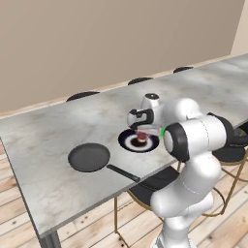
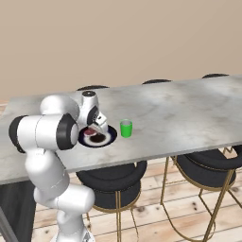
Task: Pick up the pan with the steak in it and place it on the dining table. Then place the steak on the plate.
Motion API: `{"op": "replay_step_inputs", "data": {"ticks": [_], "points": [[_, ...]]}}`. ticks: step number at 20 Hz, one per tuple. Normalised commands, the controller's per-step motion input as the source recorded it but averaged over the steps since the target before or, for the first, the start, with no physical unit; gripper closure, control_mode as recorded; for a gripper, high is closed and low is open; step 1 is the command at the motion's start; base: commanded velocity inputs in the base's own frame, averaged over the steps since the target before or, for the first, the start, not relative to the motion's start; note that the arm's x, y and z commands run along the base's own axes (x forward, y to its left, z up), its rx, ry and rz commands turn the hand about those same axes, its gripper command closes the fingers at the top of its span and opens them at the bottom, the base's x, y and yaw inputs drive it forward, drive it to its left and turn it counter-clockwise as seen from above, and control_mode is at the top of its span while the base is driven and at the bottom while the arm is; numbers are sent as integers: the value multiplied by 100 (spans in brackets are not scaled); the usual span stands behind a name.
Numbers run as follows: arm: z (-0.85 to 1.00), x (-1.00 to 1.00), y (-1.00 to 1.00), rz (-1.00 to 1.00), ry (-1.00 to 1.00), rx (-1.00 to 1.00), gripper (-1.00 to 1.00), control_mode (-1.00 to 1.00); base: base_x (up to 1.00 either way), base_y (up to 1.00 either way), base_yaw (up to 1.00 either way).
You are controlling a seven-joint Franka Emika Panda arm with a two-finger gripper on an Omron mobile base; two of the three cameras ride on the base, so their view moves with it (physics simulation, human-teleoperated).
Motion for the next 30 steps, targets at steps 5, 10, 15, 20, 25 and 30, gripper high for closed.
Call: {"op": "replay_step_inputs", "data": {"ticks": [5,10,15,20,25,30], "points": [[-28,9,0,0,0,0,100,-100,0,0,0],[-20,7,0,0,0,0,100,-100,0,0,0],[-9,6,0,0,0,0,100,-100,0,0,0],[-1,10,0,0,0,0,-100,-100,0,0,0],[21,14,0,-2,0,4,-100,-100,0,0,0],[48,5,0,-5,8,2,-100,-100,0,0,0]]}}
